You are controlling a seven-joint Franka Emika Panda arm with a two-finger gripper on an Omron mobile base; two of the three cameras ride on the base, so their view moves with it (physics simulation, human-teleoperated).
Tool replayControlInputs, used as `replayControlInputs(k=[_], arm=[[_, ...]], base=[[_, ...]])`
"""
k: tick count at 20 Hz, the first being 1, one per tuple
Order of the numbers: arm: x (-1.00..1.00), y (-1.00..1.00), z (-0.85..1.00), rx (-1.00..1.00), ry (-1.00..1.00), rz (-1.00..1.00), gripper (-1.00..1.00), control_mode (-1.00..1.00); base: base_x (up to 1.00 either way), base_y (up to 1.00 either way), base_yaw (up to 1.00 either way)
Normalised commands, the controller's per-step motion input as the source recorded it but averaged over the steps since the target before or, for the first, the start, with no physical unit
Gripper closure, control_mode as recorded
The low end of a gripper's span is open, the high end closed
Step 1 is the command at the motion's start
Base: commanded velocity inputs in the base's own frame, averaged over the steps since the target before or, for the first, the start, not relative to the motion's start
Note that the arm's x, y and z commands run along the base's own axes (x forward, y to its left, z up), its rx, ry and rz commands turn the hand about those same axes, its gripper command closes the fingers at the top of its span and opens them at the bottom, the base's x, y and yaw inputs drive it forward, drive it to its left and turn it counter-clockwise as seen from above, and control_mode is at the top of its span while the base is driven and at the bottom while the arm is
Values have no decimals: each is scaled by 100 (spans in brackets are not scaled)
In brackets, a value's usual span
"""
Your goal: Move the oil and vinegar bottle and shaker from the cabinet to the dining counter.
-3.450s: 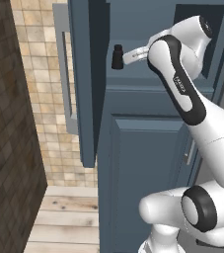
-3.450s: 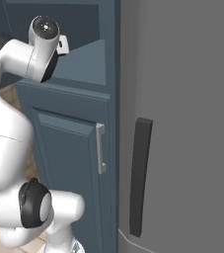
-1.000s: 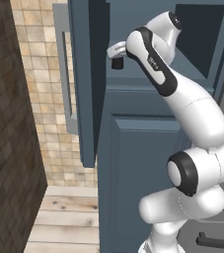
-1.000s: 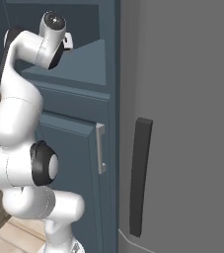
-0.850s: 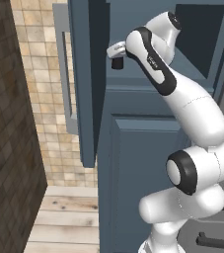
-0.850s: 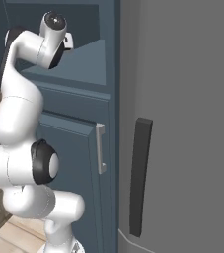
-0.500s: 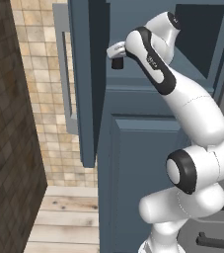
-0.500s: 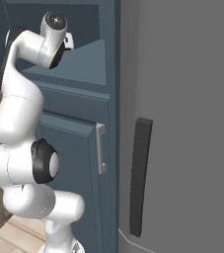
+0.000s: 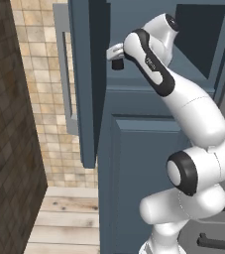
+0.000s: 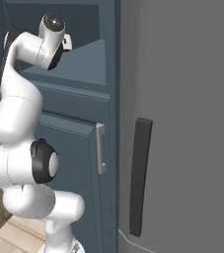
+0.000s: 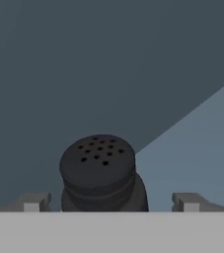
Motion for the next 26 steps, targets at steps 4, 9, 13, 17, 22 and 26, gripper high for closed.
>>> replayControlInputs(k=[4,9,13,17,22,26], arm=[[15,2,-7,0,0,0,100,-100],[0,-6,-11,0,0,0,100,-100],[-7,-6,-16,0,0,0,100,-100],[-30,-10,-15,0,0,0,100,-100],[-68,-23,-10,0,-3,0,100,-100],[-75,-22,-1,0,0,0,100,-100]], base=[[0,0,0],[0,0,0],[0,0,0],[0,0,0],[0,0,0],[0,0,0]])
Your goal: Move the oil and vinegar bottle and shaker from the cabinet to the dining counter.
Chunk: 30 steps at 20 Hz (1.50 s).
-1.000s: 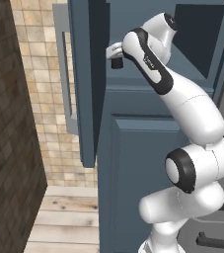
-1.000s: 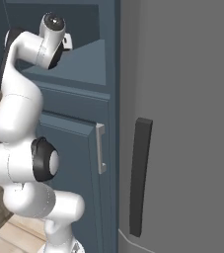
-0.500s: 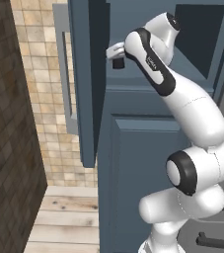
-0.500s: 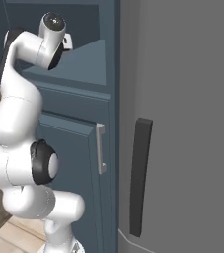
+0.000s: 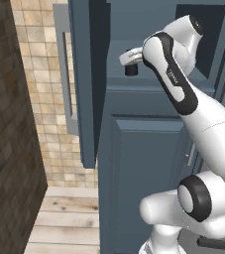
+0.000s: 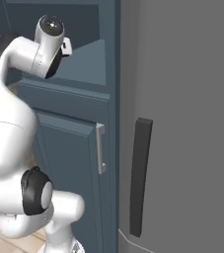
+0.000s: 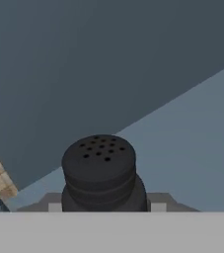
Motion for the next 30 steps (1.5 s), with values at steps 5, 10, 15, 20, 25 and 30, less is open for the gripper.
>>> replayControlInputs(k=[5,10,15,20,25,30], arm=[[-83,-13,0,0,0,-2,100,-100],[-92,-7,0,0,-1,-5,100,-100],[-90,-11,-4,0,0,-11,100,-100],[-90,-18,-13,0,0,-11,100,-100],[-82,-20,-27,0,0,-8,100,-100],[-60,-23,-41,0,0,-9,100,-100]], base=[[0,0,0],[0,0,0],[0,0,0],[0,0,0],[0,0,0],[0,0,0]])
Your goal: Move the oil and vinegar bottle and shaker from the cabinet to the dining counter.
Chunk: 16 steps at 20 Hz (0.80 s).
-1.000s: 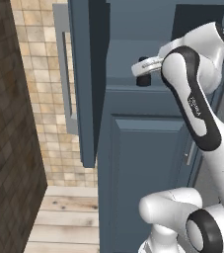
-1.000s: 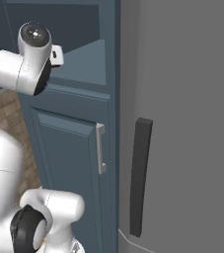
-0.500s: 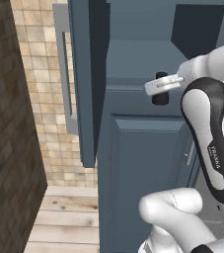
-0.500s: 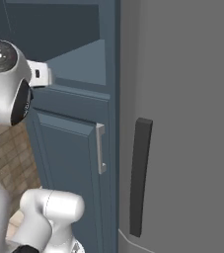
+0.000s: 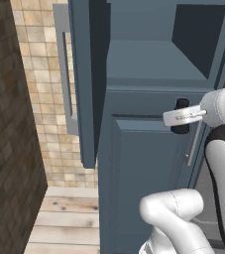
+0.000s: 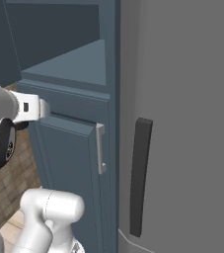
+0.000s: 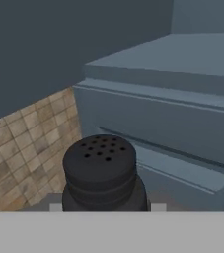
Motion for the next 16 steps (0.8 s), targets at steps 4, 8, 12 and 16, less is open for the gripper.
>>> replayControlInputs(k=[4,8,12,16], arm=[[-46,-20,-39,0,0,-5,100,-100],[-36,-4,-36,0,0,-5,100,-100],[-4,-3,-33,2,8,-1,100,-100],[-2,0,-23,0,4,0,100,-100]], base=[[0,0,0],[0,0,0],[0,0,0],[0,0,0]])
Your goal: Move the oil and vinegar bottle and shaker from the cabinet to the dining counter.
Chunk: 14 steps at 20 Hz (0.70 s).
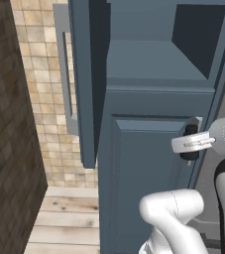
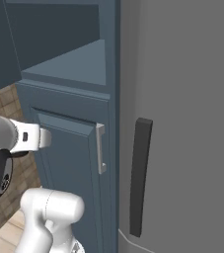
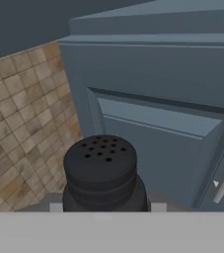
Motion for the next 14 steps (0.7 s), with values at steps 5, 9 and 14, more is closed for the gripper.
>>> replayControlInputs(k=[5,9,14], arm=[[1,0,-3,0,0,0,100,-100],[0,0,0,0,0,0,100,-100],[0,0,0,0,0,0,100,100]], base=[[0,0,0],[0,0,0],[0,0,0]])
